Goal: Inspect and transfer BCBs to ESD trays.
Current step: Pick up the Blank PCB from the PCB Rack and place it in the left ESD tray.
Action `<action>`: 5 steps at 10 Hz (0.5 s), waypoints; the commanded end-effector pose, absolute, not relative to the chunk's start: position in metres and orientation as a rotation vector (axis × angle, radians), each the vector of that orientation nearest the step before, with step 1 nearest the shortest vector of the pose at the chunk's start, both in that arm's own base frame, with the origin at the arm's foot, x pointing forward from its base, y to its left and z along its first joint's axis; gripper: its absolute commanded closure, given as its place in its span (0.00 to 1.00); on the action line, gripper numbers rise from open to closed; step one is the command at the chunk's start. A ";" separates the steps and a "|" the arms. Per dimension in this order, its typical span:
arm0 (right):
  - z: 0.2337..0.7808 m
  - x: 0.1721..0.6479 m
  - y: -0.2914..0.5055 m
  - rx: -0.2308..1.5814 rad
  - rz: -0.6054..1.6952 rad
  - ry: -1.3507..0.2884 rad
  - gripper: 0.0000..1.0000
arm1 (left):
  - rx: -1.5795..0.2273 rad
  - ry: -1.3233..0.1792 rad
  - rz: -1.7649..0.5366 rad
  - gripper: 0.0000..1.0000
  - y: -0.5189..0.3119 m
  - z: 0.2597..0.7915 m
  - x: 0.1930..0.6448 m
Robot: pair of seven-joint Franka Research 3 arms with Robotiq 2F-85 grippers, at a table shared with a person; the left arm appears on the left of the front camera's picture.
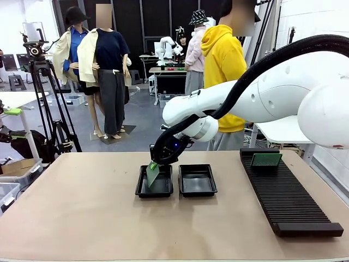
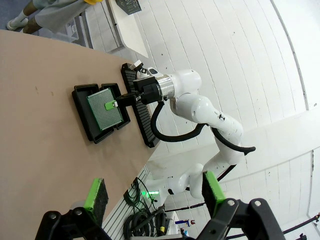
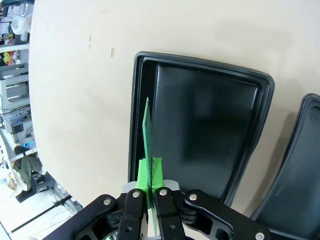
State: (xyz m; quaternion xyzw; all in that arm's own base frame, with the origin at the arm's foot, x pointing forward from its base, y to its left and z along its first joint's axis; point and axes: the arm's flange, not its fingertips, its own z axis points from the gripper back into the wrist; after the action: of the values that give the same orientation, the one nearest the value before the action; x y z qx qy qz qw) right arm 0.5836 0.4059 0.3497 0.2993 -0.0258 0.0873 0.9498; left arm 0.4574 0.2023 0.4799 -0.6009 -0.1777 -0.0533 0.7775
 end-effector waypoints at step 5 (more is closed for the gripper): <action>0.328 0.588 0.412 0.660 0.140 -0.079 1.00 | -1.299 -0.386 -0.100 0.00 0.202 0.484 0.457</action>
State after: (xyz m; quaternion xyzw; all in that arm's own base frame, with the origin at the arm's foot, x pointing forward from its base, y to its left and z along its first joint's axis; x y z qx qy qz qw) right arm 0.5879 0.4071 0.3295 0.3031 -0.0275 0.0766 0.9495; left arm 0.4574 0.2023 0.4799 -0.6009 -0.1777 -0.0533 0.7775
